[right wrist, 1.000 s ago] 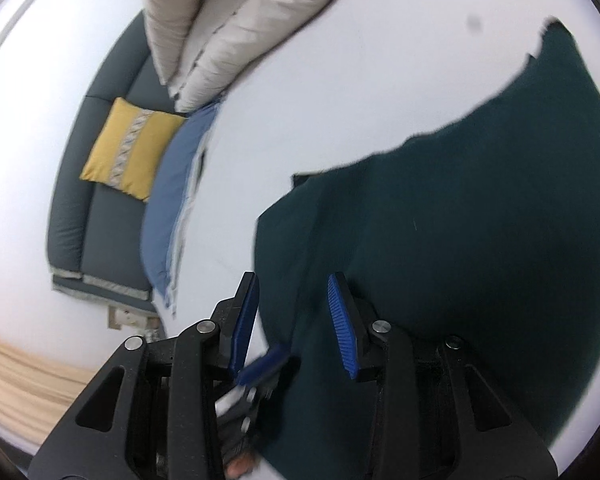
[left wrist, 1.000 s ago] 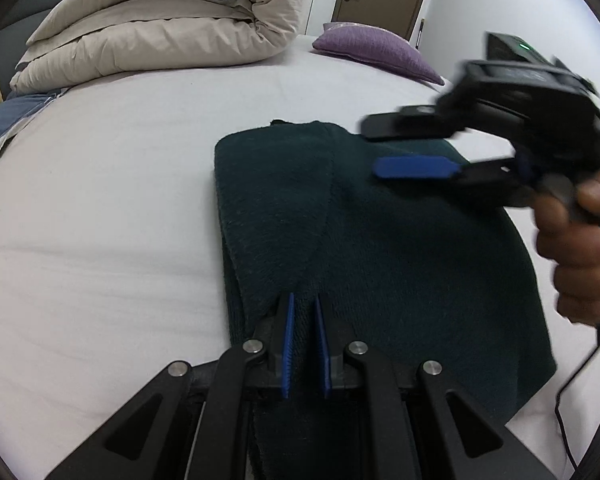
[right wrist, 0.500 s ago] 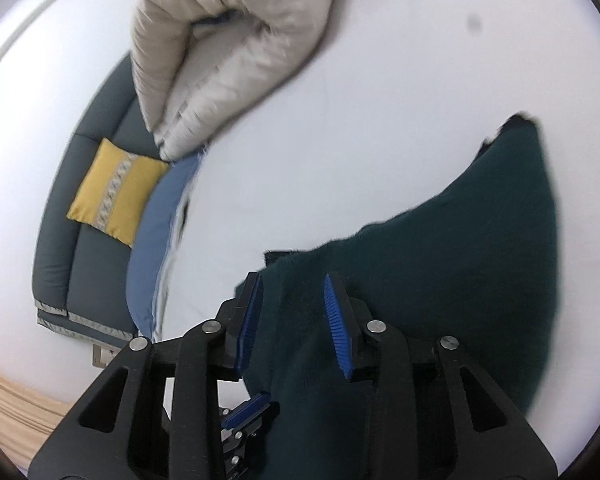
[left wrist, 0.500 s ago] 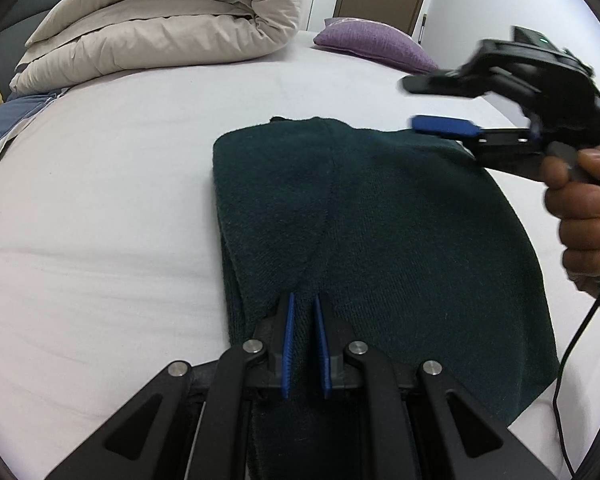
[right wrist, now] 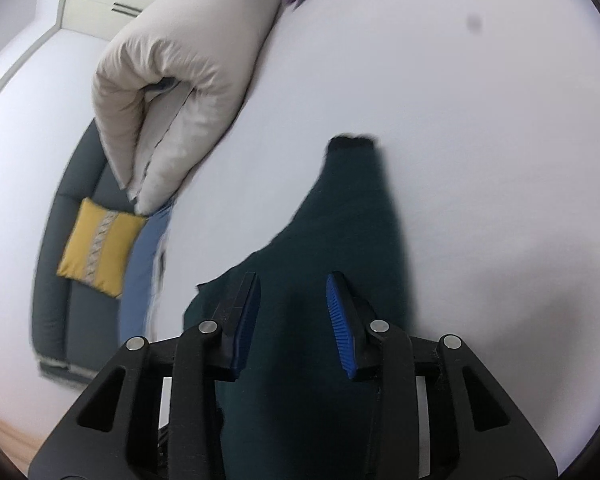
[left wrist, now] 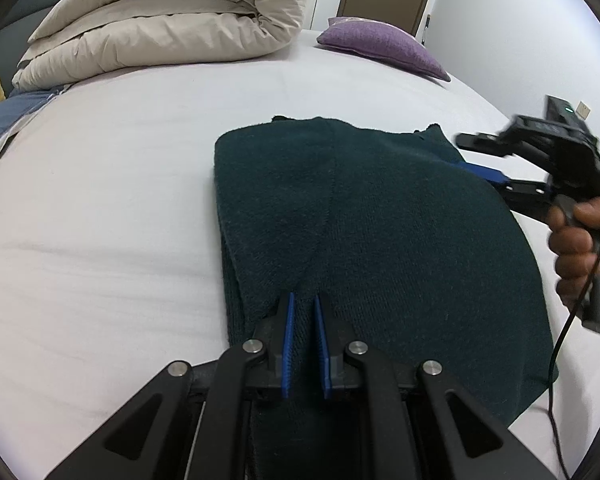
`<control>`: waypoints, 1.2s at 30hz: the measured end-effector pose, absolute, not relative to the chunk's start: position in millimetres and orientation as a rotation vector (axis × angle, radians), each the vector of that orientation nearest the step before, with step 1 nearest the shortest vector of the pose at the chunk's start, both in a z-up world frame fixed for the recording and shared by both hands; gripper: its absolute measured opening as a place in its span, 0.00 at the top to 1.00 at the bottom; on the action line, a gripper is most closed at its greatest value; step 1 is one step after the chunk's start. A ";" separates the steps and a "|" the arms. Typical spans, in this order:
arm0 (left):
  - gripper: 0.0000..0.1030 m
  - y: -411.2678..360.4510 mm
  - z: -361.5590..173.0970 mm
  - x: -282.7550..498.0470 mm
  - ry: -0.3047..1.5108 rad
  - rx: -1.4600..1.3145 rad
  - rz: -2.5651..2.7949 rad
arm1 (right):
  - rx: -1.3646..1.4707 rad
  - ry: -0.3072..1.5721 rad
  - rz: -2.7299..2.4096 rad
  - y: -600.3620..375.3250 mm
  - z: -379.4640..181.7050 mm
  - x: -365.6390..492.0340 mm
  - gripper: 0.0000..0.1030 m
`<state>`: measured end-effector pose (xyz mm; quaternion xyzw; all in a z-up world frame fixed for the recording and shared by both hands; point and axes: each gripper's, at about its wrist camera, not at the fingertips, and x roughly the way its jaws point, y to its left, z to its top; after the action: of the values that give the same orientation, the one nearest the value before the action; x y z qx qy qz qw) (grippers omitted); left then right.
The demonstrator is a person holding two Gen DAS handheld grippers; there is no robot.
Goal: Fold small clothes
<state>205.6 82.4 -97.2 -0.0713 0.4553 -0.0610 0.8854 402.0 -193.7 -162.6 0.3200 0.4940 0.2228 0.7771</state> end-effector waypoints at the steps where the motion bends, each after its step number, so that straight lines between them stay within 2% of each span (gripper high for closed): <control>1: 0.87 85.1 -97.2 205.4 0.946 -0.167 -0.135 | 0.686 1.058 0.486 -197.5 -156.3 392.7 0.67; 6: 0.87 111.7 -94.6 197.3 0.927 -0.357 -0.212 | 0.765 1.013 0.728 -202.4 -127.6 322.6 0.62; 8: 0.87 115.0 -95.3 193.2 0.930 -0.390 -0.219 | 0.740 1.043 0.841 -189.8 -130.5 288.1 0.48; 10: 0.87 112.0 -94.1 189.7 0.930 -0.371 -0.217 | 0.699 1.126 0.854 -177.7 -147.7 270.2 0.38; 13: 0.87 109.6 -89.0 179.6 0.932 -0.359 -0.215 | 0.699 1.237 0.824 -181.0 -183.3 250.6 0.40; 17: 0.84 119.4 -84.8 159.2 0.935 -0.366 -0.205 | 0.684 1.224 0.821 -204.6 -171.2 228.6 0.40; 18: 0.81 124.8 -83.4 154.2 0.932 -0.371 -0.189 | 0.664 1.218 0.810 -209.6 -166.2 225.3 0.40; 19: 0.70 131.6 -81.6 148.8 0.928 -0.375 -0.156 | 0.647 1.202 0.802 -216.9 -159.0 222.9 0.40; 20: 0.65 139.9 -78.9 143.2 0.912 -0.393 -0.128 | 0.643 1.185 0.790 -221.7 -153.1 225.1 0.39; 23: 0.62 161.2 -72.8 139.5 0.884 -0.463 -0.108 | 0.668 1.134 0.741 -248.2 -139.0 236.4 0.38; 24: 0.58 165.3 -72.0 142.0 0.886 -0.478 -0.110 | 0.684 1.128 0.727 -255.8 -138.1 239.5 0.38; 28: 0.45 168.6 -74.5 163.7 0.910 -0.537 -0.174 | 0.747 1.134 0.688 -268.2 -145.0 263.5 0.28; 36: 0.44 162.5 -113.0 212.2 1.039 -0.717 -0.274 | 0.752 1.243 0.650 -236.2 -181.7 318.4 0.27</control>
<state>212.2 162.5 -113.0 -0.3341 0.4843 -0.1278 0.7984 318.4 -236.2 -181.7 0.3377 0.5580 0.2918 0.6995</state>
